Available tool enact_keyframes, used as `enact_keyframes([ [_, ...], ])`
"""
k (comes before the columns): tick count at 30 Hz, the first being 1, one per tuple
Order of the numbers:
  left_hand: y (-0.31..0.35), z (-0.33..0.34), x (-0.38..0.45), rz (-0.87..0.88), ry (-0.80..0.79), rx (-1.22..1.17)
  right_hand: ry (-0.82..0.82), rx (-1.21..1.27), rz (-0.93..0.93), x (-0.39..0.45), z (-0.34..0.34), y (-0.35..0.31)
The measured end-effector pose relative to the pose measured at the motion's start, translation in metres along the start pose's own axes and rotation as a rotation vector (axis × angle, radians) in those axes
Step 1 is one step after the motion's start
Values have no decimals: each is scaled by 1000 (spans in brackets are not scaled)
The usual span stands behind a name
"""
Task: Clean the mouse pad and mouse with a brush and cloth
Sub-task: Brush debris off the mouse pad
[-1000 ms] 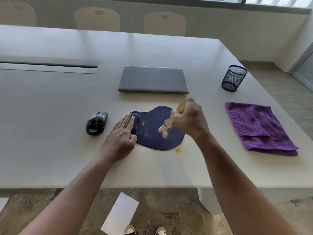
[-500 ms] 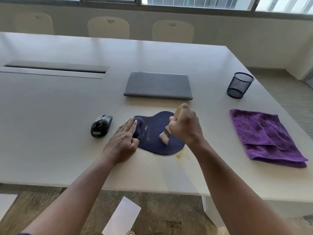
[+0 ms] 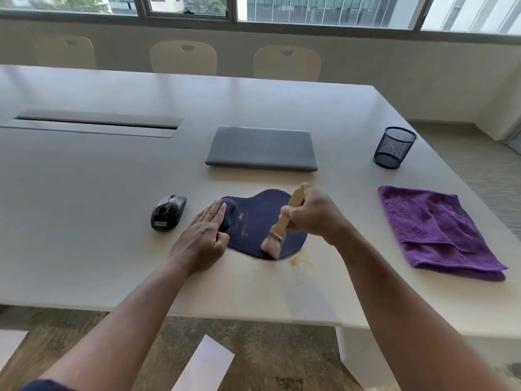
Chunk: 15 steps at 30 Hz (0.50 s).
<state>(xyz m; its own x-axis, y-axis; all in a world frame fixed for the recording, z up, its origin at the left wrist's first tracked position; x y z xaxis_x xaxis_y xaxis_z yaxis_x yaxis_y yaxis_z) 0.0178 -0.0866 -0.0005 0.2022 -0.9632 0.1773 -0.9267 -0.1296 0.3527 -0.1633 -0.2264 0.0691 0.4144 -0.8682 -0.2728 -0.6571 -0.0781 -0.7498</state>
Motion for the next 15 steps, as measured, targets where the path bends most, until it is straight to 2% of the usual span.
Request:
enact_keyframes([
  [1,0,0,0,1,2,2,24,-84,-7,-1,-3,2],
  [3,0,0,-1,2,5,3,247,-273,-58,-1,-27,-5],
  [5,1,1,-1,7,-1,2,439,-315,-104,-4,-51,-13],
  [6,0,1,-1,9,-2,2,436,-268,-109,-3,-55,-14],
  [7,0,1,0,8,-2,3,362,-175,-94,1,-53,-12],
  [9,-2,2,0,3,-4,7,113,-12,-27,5,-35,-4],
  [10,-2,3,0,2,-7,9,17,7,0,6,-23,0],
  [11,-3,3,0,2,-10,10,3,-62,-6,6,-18,2],
  [13,-5,4,0,1,-10,10,228,-280,-93,8,-29,-9],
  [15,-5,4,0,-1,-2,10,431,-321,-197,6,-40,-25],
])
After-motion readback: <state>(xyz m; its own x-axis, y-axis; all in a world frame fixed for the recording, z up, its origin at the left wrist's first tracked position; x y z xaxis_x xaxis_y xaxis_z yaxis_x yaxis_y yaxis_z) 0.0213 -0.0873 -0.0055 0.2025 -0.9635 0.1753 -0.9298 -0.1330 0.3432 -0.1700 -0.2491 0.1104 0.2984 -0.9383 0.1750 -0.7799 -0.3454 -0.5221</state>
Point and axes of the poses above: each hand's wrist, its own x-axis towards the middle knuckle, its own z-axis out of the palm, y = z × x, the point moved 9 cm from there along x, towards the middle knuckle, and after that the axes turned 12 degrees about z, right-handed, at the moved point
